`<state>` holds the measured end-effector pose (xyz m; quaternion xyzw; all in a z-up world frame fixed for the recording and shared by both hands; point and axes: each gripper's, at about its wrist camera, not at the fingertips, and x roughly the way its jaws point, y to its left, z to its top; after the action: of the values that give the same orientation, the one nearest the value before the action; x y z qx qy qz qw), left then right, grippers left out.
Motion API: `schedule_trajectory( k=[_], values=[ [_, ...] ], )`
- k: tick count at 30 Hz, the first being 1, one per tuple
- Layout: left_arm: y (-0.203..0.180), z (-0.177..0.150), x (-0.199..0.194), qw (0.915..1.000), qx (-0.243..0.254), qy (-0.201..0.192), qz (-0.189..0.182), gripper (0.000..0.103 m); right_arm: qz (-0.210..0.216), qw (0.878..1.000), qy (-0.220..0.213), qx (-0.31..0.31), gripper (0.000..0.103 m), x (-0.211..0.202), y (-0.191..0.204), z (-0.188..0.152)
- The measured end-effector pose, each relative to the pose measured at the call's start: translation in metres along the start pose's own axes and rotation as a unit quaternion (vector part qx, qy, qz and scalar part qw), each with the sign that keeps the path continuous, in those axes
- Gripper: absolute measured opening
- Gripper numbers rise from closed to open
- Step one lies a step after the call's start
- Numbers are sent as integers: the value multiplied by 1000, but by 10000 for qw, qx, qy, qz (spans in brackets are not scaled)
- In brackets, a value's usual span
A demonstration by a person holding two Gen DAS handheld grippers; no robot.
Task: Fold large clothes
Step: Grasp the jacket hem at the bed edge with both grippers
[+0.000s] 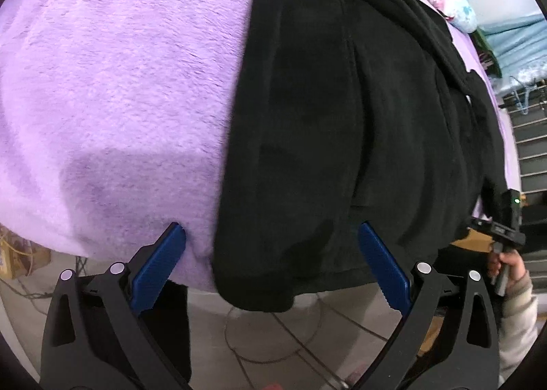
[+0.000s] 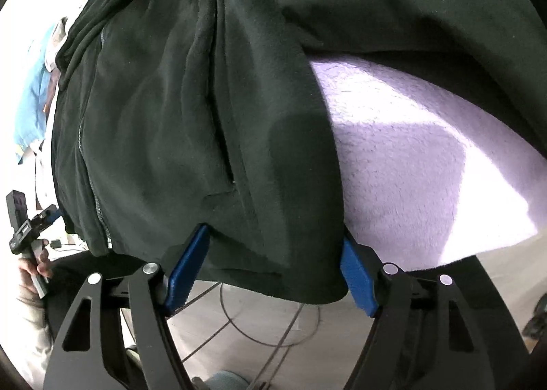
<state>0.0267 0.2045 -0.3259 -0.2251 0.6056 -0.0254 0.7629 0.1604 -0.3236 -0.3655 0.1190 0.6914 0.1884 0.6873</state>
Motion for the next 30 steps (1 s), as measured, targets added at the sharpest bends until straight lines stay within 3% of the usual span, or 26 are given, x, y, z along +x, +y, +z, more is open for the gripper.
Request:
schedule_trajectory(
  k=[10,16,23,30],
  values=[
    [-1,-1,10,9990,-48,310,-319,96,82,9998,139,-150,67,3,12,-3],
    [-7,-4,20,9984,85,467,-292,92,208,9994,200,-179,45,7,13,-2],
    [3,0,20,9988,-91,470,-104,62,202,9993,181,-252,20,1,10,-1],
    [13,-2,17,9989,-130,438,94,37,287,9987,116,-403,16,-15,15,-1]
  ],
)
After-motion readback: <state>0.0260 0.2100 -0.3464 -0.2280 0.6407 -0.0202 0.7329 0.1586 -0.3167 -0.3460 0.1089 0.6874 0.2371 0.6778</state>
